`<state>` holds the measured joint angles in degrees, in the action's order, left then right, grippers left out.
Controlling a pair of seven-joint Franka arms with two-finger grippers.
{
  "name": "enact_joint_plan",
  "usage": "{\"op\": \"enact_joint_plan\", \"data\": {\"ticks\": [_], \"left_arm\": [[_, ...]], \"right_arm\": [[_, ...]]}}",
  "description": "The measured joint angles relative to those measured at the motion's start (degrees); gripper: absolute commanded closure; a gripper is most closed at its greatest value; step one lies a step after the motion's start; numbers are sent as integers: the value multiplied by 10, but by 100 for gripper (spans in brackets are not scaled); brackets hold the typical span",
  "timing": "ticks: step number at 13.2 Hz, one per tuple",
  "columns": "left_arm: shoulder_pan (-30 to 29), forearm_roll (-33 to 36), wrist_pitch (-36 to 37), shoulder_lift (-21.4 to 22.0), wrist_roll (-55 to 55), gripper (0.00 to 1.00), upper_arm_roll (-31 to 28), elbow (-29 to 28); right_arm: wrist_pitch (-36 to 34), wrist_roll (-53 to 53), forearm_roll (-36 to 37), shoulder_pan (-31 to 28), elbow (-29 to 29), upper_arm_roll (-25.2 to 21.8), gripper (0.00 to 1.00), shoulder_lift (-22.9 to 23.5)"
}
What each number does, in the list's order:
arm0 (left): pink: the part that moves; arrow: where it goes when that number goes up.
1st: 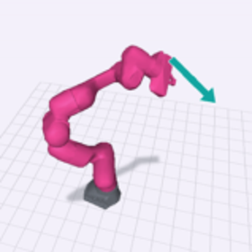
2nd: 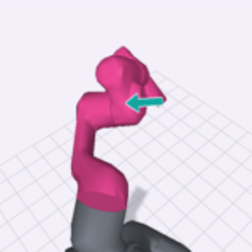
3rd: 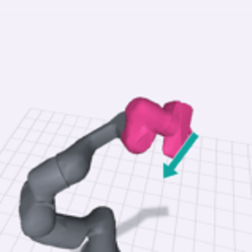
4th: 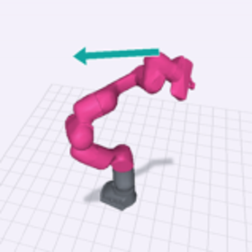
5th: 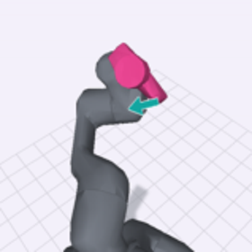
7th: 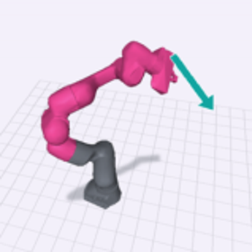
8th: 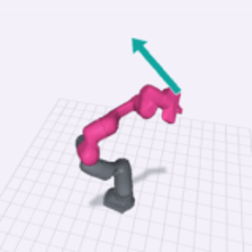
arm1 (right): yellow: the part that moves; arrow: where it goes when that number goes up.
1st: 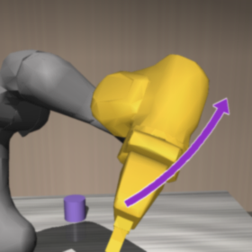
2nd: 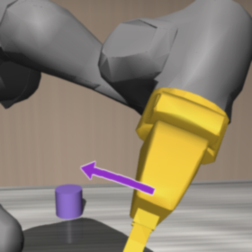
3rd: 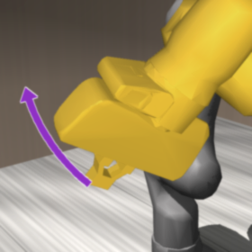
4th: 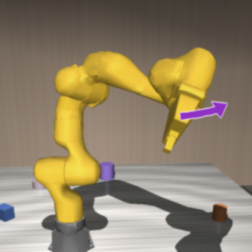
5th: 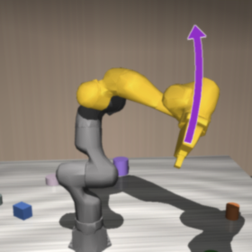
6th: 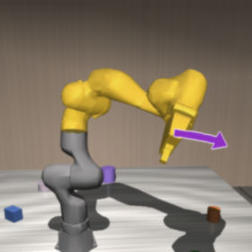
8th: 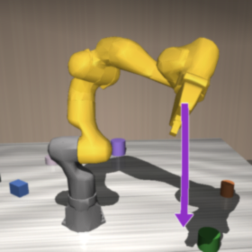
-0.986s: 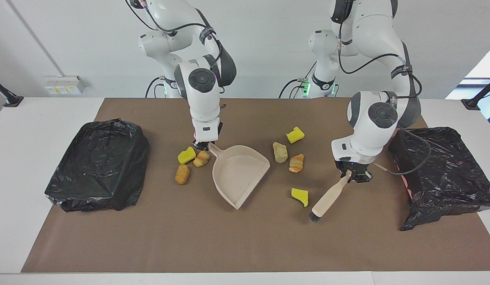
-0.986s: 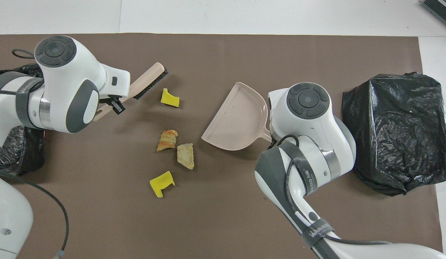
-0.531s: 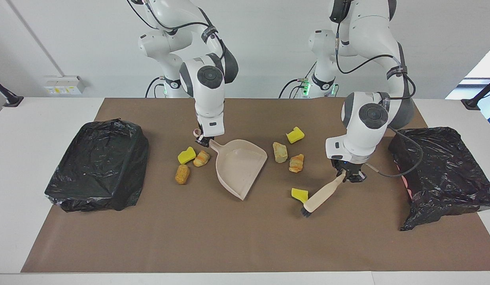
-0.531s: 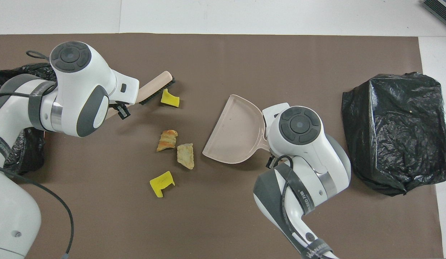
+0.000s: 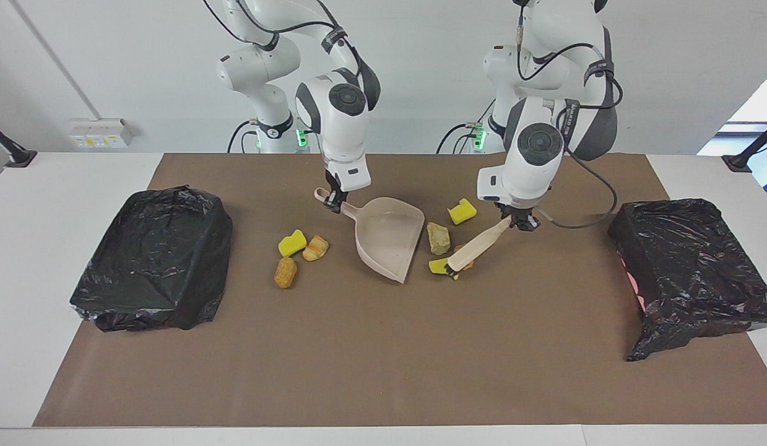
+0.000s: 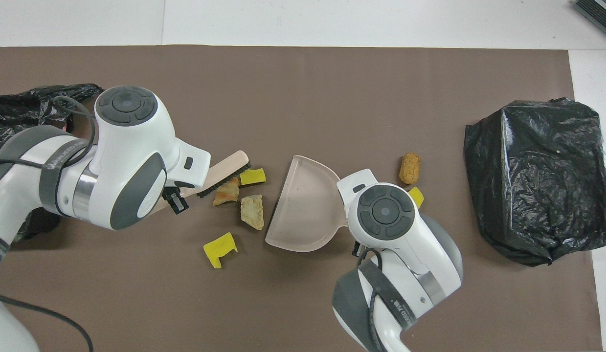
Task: Sweep and dump trash in bin
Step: 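Sweep the bread and sponge pieces into the dustpan with the left gripper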
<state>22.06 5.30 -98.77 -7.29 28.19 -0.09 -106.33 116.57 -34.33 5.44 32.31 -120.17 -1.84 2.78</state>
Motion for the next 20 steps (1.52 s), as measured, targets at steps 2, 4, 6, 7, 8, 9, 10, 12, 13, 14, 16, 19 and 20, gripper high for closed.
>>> {"op": "enact_joint_plan", "data": {"ticks": [2,4,6,7,8,9,10,12,13,14,16,19,20], "left_arm": [[1,0,-1,24,-89,100,-2,-23],[-1,0,-20,29,-206,100,-8,-41],[-4,0,-83,42,-284,100,-9,-94],[-5,-1,-110,47,-312,100,-9,-122],[-4,-5,-123,50,-333,100,-7,-143],[-3,-17,-136,51,-345,100,-5,-162],[2,-35,-154,51,-348,100,-4,-179],[16,-68,-174,53,-349,100,-1,-190],[30,-88,-176,54,-349,100,0,-191],[48,-107,-177,56,-349,100,1,-191],[89,-124,-177,59,-350,100,3,-191],[149,-161,-169,66,-357,100,4,-192],[161,-174,-156,70,-361,100,5,-191]], "right_arm": [[-11,-13,-21,0,-3,0,100,-1],[-21,-45,-35,-3,-3,-2,100,-1],[-24,-65,-39,-4,-4,-2,100,-1],[-21,-73,-40,-4,-4,-2,100,-1],[-14,-76,-40,-4,-4,-2,100,0],[-11,-76,-40,-4,-5,-2,100,1],[-8,-76,-40,-3,-6,-1,100,5],[-5,-76,-40,-3,-6,-1,100,10],[-5,-76,-40,-3,-6,-1,100,10],[-5,-76,-40,-3,-6,-1,100,10],[-5,-76,-40,-3,-6,-1,100,10],[-5,-76,-40,-3,-6,-1,100,10],[-5,-76,-40,-3,-6,-1,100,10]]}}
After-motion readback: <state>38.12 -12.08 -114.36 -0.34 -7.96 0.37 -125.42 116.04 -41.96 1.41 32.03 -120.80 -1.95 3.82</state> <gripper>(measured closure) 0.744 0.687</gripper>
